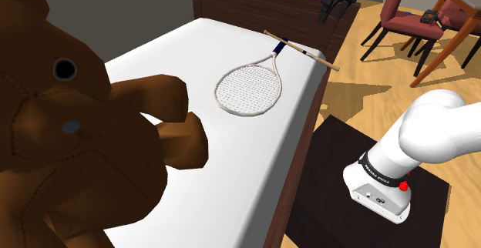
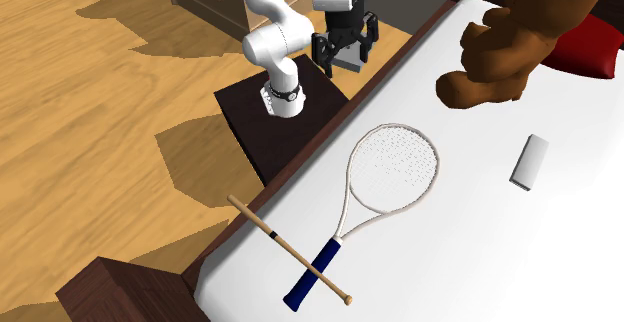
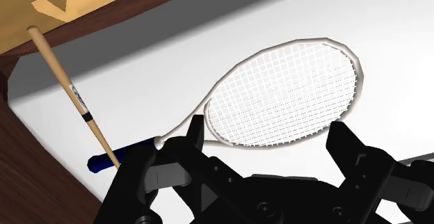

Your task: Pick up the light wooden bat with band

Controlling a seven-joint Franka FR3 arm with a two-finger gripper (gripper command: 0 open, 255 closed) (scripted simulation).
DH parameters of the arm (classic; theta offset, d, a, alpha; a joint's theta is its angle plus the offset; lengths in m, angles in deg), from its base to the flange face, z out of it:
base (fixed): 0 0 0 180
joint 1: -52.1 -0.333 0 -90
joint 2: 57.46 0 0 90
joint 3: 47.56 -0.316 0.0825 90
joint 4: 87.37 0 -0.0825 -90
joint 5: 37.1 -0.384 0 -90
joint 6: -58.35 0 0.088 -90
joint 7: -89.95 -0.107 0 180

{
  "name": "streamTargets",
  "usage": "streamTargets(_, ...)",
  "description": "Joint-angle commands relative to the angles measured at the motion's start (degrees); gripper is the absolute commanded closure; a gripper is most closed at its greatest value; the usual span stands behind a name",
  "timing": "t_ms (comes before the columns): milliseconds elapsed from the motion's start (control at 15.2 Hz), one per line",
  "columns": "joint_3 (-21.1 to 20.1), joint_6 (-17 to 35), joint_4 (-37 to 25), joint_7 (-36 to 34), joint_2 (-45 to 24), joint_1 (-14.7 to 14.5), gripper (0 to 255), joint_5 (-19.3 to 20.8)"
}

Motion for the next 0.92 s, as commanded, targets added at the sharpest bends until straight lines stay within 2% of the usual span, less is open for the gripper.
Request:
streamTargets(0, 0.0, 0.0, 0.0, 0.0, 0.0, 0.0, 0, 0.0)
streamTargets(462, 6.4, 9.7, 4.9, 10.6, -4.6, 1.1, 0, 4.8)
streamTargets(858, 12.2, 18.5, 5.9, 19.4, -11.9, 1.7, 0, 7.9)
